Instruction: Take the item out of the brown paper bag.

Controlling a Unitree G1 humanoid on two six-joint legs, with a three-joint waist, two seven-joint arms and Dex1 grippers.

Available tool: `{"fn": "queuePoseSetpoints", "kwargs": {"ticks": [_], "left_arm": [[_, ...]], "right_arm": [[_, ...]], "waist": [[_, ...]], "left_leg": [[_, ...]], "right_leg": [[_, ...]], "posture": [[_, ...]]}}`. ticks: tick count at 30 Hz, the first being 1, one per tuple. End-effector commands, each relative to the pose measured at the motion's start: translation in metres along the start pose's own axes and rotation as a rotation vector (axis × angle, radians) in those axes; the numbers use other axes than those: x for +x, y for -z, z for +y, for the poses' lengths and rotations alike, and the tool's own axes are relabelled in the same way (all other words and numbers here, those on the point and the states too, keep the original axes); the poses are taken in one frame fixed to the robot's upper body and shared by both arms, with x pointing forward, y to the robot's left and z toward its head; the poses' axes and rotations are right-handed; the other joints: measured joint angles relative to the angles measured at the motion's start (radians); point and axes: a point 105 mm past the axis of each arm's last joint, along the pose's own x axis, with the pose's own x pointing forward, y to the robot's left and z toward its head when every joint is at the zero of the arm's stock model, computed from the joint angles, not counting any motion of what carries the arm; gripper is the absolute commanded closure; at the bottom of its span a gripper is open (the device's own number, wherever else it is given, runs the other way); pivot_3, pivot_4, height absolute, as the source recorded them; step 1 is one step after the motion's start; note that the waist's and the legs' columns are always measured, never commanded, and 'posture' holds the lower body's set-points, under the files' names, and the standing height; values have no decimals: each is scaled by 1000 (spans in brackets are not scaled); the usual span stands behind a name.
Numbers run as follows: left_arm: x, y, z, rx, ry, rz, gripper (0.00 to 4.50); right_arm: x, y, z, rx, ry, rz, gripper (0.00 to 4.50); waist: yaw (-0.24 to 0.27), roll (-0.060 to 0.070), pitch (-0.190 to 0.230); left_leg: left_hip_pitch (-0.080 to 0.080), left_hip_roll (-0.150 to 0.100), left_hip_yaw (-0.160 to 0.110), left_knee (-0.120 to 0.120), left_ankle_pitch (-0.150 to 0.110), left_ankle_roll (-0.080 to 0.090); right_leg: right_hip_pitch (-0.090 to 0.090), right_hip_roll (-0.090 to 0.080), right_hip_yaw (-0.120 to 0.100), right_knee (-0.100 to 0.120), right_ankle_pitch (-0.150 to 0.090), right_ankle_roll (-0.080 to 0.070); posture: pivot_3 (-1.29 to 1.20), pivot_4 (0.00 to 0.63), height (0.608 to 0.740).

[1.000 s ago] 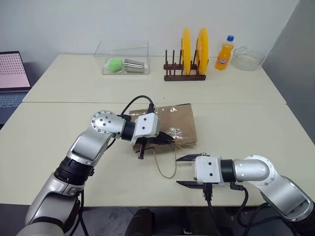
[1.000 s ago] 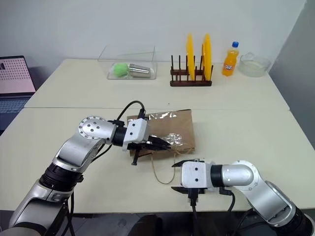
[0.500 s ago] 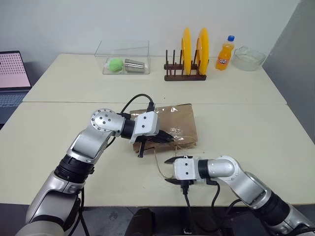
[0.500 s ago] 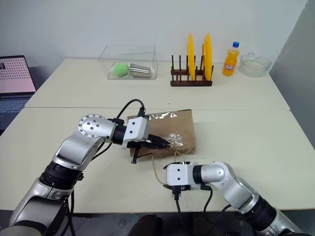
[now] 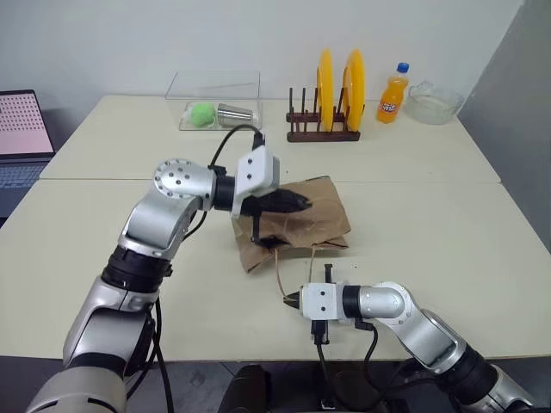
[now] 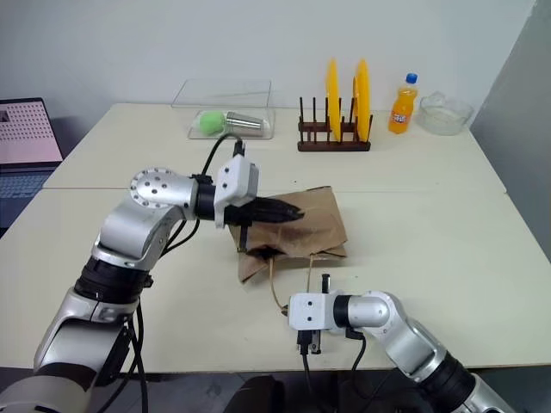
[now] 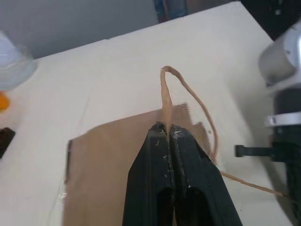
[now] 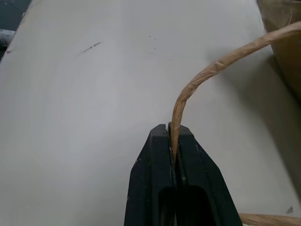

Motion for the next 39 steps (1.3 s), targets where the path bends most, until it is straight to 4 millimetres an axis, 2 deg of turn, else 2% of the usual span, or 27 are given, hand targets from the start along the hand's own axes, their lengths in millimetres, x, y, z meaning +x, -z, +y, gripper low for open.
{"fn": "queuePoseSetpoints", "kwargs": {"ticks": [1, 11, 16, 18, 20, 23, 27, 31, 34, 37, 38, 39], "left_arm": [[-13, -20, 25, 91, -84, -31, 4500], [-21, -29, 61, 198, -152, -14, 4500], [-20, -31, 62, 213, -142, -25, 4500], [-19, -33, 60, 216, -131, -35, 4500], [-18, -35, 57, 223, -118, -44, 4500], [-17, -35, 51, 225, -98, -53, 4500], [-15, -34, 43, 225, -80, -56, 4500], [-13, -32, 37, 220, -66, -59, 4500], [-12, -31, 33, 218, -54, -60, 4500], [-12, -30, 32, 216, -53, -61, 4500], [-12, -30, 32, 215, -53, -61, 4500], [-12, -30, 31, 215, -52, -62, 4500]], "right_arm": [[4, 13, 15, 31, -47, 51, 4471], [5, 15, 17, 28, -57, 71, 4471], [2, 11, 12, 12, -41, 75, 4471], [-4, 2, 4, -17, -14, 50, 4471], [-13, -8, -7, -35, 32, 33, 4471], [-26, -18, -12, -25, 66, 16, 3915], [-39, -18, -6, -56, 40, 55, 2567], [-67, -30, -4, -56, 9, 39, 2567], [-97, -50, -5, 33, -28, -27, 2567], [-116, -61, -6, 76, -64, -43, 2567], [-119, -65, -9, 88, -65, -58, 2567], [-120, -71, -21, 93, -29, -98, 2567]], "waist": [[0, 0, 0], [0, 0, 0], [-1, 0, 0], [-1, 0, 0], [-1, 0, 0], [0, 0, 0], [0, 0, 0], [0, 0, 0], [1, 0, 0], [2, 0, 0], [2, 0, 0], [-1, 0, 0]], "left_leg": [[0, 0, 0, 0, 0, 0], [1, 0, 1, 0, 0, 0], [2, 0, 1, 0, 0, 0], [2, 0, 1, 0, 0, 0], [1, 0, 1, 0, 0, 0], [-1, 0, 0, 0, 0, 0], [-1, 0, 0, 1, 0, 0], [-2, 0, -1, 2, 0, 0], [-3, 0, -1, 4, 0, 0], [-3, 0, -2, 4, 0, 0], [-3, 0, -2, 4, 0, 0], [-3, 0, -2, 4, 0, 0]], "right_leg": [[0, 0, 0, 0, 0, 0], [1, 0, 0, 0, 0, 0], [1, 0, 1, 0, 0, 0], [1, 0, 1, 0, 0, 0], [1, 0, 1, 0, 0, 0], [0, 0, 0, 0, 0, 0], [0, 0, 0, 0, 0, 0], [-1, 0, 0, 0, 0, 0], [0, 0, -1, 0, 0, 0], [0, 0, -1, 0, 0, 0], [0, 0, -1, 0, 0, 0], [0, 0, -2, 0, 0, 0]], "posture": [[0, 150, 740], [0, 150, 740], [0, 150, 740], [0, 150, 740], [0, 150, 740], [0, 150, 740], [0, 150, 740], [0, 150, 740], [0, 150, 740], [0, 150, 740], [0, 150, 740], [0, 150, 740]]}}
